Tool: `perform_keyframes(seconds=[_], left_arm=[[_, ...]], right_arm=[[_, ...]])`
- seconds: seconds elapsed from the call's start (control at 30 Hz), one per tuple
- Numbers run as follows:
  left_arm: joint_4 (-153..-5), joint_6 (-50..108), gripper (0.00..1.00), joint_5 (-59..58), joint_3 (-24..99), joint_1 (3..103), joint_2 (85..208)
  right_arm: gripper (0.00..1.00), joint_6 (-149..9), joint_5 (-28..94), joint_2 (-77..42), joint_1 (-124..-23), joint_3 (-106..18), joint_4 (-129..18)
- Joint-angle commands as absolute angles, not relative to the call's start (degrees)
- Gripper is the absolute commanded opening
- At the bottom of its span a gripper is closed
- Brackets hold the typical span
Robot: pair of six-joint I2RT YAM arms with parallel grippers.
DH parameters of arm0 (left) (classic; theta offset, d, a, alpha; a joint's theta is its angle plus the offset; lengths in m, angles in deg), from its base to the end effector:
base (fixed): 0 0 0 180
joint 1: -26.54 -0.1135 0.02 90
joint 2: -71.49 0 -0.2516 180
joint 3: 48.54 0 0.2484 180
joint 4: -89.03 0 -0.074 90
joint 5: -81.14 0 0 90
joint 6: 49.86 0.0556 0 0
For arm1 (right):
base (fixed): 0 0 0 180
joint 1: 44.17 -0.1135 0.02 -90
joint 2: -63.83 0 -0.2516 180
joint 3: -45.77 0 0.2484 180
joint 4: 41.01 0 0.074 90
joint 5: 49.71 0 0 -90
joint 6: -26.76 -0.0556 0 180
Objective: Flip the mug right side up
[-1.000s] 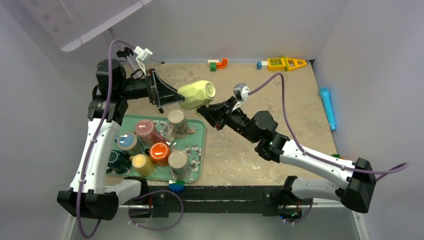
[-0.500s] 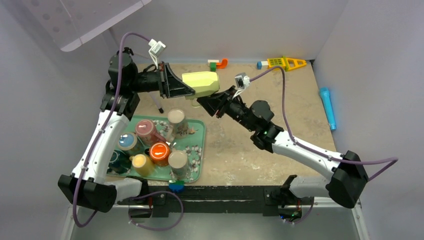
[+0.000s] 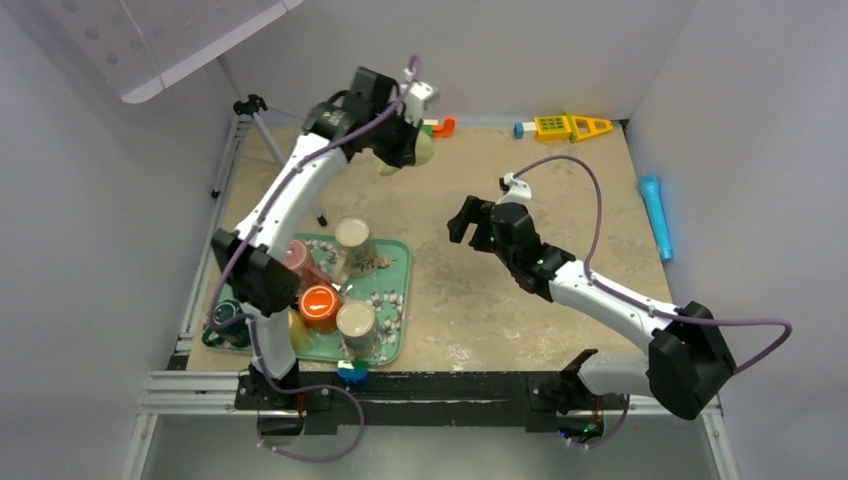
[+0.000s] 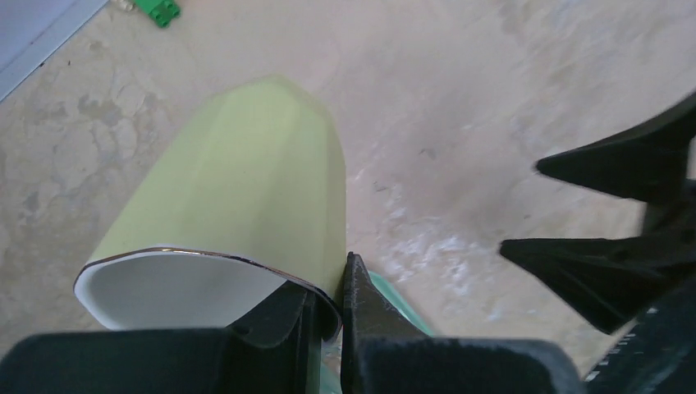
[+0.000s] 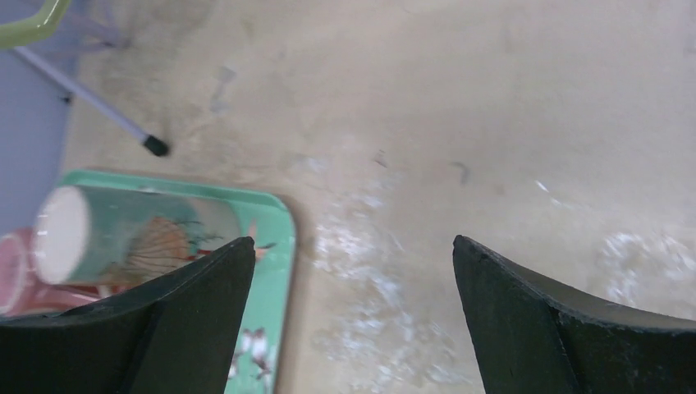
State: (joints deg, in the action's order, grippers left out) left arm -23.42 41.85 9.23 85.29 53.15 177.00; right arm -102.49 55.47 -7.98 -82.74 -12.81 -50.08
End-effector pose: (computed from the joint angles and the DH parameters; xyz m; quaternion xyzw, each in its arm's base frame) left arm 0.3537 -0.1965 0.3936 0.2836 0.8486 -0.2300 0.3828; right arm 0.2447 0.1765 0.2472 0.0785 0.8228 0.2614 0.4985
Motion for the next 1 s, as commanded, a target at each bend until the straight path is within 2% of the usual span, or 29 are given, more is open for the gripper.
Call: perform_keyframes(seconds=[0.0,0.1,0.23,0.53,0.57,0.63,0.67,0.87,0.97], left_arm=[[-12.2,58.4,0.00,-11.4,94.2,59.6,186.5],[-7.5,60.3,0.00,-12.4,99.4,60.1,193.8],[-6.3,63.6,0.00,-15.8,100.1,61.0,198.3],[-4.2,66.5,0.00,-14.1,100.4,62.4,204.7],[-4.7,66.6,0.06,-13.8,100.1,62.4,204.7],[-5.3,66.6,0.30,-12.8,99.5,62.3,204.2],[-5.4,66.2,0.39,-12.3,99.5,62.4,203.6],[-7.0,64.0,0.65,-11.9,99.7,62.4,194.0],[-7.0,62.9,0.72,-10.5,99.0,62.2,186.1]], right_arm=[[0.95,-104.5,63.0,-3.5,-82.5,-11.1,-57.5],[0.96,-103.1,64.2,-0.6,-82.4,-10.6,-58.8],[0.97,-102.1,66.0,1.6,-81.9,-11.3,-63.1],[0.98,-100.6,65.9,3.9,-81.8,-10.8,-63.5],[0.98,-100.2,65.6,3.8,-81.8,-10.9,-63.4],[0.98,-99.5,64.7,3.7,-81.7,-11.4,-63.5],[0.98,-99.0,63.8,3.6,-81.7,-11.5,-63.4],[0.98,-96.5,62.6,2.1,-81.9,-13.3,-64.1],[0.98,-96.1,60.9,0.9,-84.7,-14.4,-62.0]])
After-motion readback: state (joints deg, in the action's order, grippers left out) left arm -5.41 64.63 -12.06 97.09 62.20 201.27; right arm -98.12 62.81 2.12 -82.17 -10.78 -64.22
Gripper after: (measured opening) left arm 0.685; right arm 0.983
